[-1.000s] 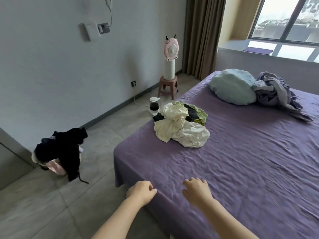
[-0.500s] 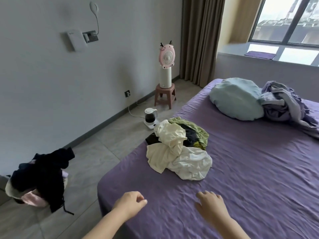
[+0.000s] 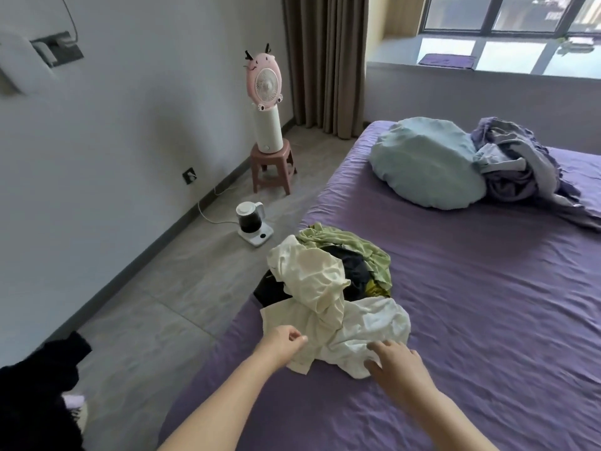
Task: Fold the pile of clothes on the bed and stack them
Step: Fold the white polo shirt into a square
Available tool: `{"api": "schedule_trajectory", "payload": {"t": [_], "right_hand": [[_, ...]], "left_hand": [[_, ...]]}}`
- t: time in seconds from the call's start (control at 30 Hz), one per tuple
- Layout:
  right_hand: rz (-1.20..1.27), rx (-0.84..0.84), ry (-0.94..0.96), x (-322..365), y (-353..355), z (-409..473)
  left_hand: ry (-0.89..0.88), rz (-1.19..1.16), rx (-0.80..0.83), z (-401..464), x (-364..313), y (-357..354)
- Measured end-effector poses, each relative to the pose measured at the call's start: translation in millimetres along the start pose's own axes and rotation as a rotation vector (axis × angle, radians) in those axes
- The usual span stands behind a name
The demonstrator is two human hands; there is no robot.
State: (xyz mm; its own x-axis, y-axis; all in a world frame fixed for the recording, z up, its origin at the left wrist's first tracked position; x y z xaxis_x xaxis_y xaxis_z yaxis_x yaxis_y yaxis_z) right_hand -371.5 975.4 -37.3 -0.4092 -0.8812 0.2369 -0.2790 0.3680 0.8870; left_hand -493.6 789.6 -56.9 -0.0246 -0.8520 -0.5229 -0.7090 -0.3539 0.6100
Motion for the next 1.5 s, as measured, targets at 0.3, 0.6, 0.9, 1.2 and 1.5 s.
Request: {"api": "schedule_trajectory", "payload": {"t": [0.3,0.6,0.9,1.2,1.5], "right_hand": [[0.082,0.011,-0.035,60,6,135],[0.189,0.081,-0.228,58,-21,229],[0.631,-0.239,-0.309,27,17,218],[1.107,-0.302,-0.197,4,112,128],[0.837,-0.12,-0.216,-15,116,38]], "left_hand": [[0.077,-0.334,0.088,145,7,11],[0.451,-1.009,0.007,215,35,-23],[0.076,-0.869,-0.23,191,-17,27],[-0.392,-0.848,-0.033,74,-130,26],[-0.726,-0.41,0.04,-58,-162,-34]]}}
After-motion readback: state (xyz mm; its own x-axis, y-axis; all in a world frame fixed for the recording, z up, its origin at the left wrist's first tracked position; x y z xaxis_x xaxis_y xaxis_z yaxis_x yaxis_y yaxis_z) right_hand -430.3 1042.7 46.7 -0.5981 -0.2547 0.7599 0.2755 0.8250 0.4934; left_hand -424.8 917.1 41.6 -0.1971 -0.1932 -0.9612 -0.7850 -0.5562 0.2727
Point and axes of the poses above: each hand's wrist, its own z-axis towards the middle knuckle, its own y-axis out of the back of the hand, x = y × z, the point moved 10 cm from there along z, towards the middle knuckle, and after that the axes turned 2 degrees about -y, right-handed, at the moved point
